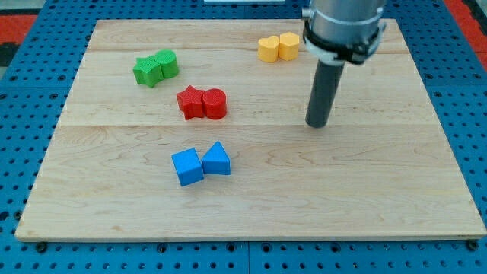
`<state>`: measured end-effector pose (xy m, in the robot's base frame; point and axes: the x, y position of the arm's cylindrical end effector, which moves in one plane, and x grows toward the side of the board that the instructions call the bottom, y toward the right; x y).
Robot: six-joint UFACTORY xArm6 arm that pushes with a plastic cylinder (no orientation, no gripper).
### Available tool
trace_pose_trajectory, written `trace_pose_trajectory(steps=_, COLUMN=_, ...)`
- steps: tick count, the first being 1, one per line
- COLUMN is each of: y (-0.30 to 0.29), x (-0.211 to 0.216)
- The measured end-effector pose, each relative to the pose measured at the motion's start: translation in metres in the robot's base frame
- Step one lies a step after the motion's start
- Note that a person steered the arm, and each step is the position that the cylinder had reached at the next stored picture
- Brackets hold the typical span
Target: Move the yellow hexagon along with the yellow heart towards left
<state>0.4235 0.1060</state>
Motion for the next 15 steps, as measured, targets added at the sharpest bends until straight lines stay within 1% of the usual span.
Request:
trace_pose_trajectory(steps=1, y=0.000, x=-0.044)
trace_pose_trajectory(steps=2, y=0.006, x=-0.052)
trace_pose_trajectory(steps=4, y=0.006, x=-0.052)
trace_pose_trajectory(steps=6, y=-0.024, x=-0.052)
trace_pose_trajectory(steps=7, y=-0.013, x=-0.052)
trace_pose_trajectory(steps=9, y=0.010, x=-0.096)
trace_pose_trajectory(steps=10, y=0.014, x=-0.104)
trace_pose_trajectory(steps=12, y=0.018, x=-0.105)
trace_pose_trajectory(steps=13, y=0.018, x=-0.119)
trace_pose_trajectory(steps=14, y=0.018, x=-0.122)
trace_pose_trajectory(steps=15, y=0.011, x=-0.146)
